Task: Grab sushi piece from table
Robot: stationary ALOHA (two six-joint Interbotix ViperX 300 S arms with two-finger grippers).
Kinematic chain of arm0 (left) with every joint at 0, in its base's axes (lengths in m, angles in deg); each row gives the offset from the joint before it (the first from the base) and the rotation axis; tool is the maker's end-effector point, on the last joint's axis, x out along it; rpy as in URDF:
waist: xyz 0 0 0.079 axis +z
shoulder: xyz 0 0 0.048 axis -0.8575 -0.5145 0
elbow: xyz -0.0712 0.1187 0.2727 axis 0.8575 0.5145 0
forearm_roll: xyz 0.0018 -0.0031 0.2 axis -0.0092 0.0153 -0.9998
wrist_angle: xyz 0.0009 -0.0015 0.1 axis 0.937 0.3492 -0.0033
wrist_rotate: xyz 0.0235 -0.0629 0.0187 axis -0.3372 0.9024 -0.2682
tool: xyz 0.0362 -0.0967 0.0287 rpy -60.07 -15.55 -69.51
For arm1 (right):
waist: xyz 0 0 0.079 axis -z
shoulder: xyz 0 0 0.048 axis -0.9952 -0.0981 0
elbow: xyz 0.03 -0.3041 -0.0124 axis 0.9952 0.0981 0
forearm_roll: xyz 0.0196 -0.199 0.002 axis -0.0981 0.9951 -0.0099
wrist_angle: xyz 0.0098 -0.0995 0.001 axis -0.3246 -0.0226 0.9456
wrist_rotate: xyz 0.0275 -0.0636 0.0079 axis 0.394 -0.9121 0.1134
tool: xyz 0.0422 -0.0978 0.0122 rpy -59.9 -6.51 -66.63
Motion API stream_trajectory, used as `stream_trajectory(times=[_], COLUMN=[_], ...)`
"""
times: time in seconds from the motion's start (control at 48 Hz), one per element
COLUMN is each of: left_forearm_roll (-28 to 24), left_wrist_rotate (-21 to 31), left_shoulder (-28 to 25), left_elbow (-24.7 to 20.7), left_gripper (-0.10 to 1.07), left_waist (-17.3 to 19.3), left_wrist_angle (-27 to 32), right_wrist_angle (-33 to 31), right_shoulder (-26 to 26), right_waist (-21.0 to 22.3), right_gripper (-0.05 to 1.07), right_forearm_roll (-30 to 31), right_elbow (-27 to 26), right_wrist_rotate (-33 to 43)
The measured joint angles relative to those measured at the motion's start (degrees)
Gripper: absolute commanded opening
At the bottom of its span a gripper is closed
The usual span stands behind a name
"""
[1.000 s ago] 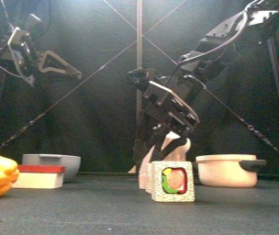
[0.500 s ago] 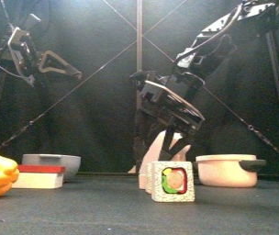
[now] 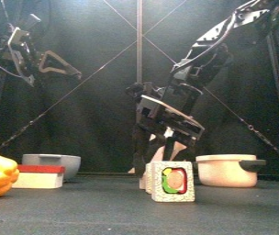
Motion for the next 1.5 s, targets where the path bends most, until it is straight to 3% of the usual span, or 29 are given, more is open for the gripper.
stream_trajectory(times=[0.771,1.167,1.5], left_forearm_roll=[0.1,0.1,0.1], left_wrist_rotate=[0.0,0.1,0.0], left_shoulder=[0.0,0.0,0.1], left_elbow=[0.1,0.1,0.1], left_gripper=[0.35,0.35,0.35], left_waist=[0.0,0.0,0.0], left_wrist_angle=[0.0,0.0,-0.1], right_wrist_angle=[0.0,0.0,-1.8], right_shoulder=[-1.2,-1.2,0.2], right_waist=[-0.2,-0.1,-0.1], right_gripper=[0.99,0.81,0.80], right_forearm_roll=[-1.4,-1.5,-1.1], right_elbow=[0.0,0.0,-0.2], right_wrist_rotate=[-0.7,-0.7,-0.7])
